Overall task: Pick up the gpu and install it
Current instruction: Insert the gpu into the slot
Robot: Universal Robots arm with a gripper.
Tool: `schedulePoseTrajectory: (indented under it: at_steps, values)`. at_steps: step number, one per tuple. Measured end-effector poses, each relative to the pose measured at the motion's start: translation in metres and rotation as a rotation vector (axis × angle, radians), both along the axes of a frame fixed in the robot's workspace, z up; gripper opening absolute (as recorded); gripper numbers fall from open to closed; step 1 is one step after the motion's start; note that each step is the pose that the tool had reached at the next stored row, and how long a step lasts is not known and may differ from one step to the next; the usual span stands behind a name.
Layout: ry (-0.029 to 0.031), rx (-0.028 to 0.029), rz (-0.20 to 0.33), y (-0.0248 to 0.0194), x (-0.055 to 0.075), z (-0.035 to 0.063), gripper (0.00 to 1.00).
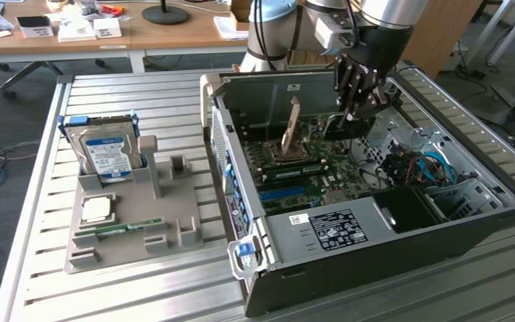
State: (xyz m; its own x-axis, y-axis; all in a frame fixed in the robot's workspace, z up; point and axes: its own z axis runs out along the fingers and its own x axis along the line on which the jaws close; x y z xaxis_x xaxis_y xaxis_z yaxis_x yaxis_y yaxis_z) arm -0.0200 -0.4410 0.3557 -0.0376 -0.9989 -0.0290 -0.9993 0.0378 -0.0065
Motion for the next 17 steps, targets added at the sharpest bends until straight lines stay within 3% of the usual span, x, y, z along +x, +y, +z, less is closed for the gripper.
schedulePoseTrajectory:
  at_steps: [9,17]
  values:
    - [-0.0001,0.0001,0.0,-0.0013,-0.004,-0.0104,0.27]
    - [0.0,0.0,0.0,-0.0016,-0.004,-0.0117,0.27]
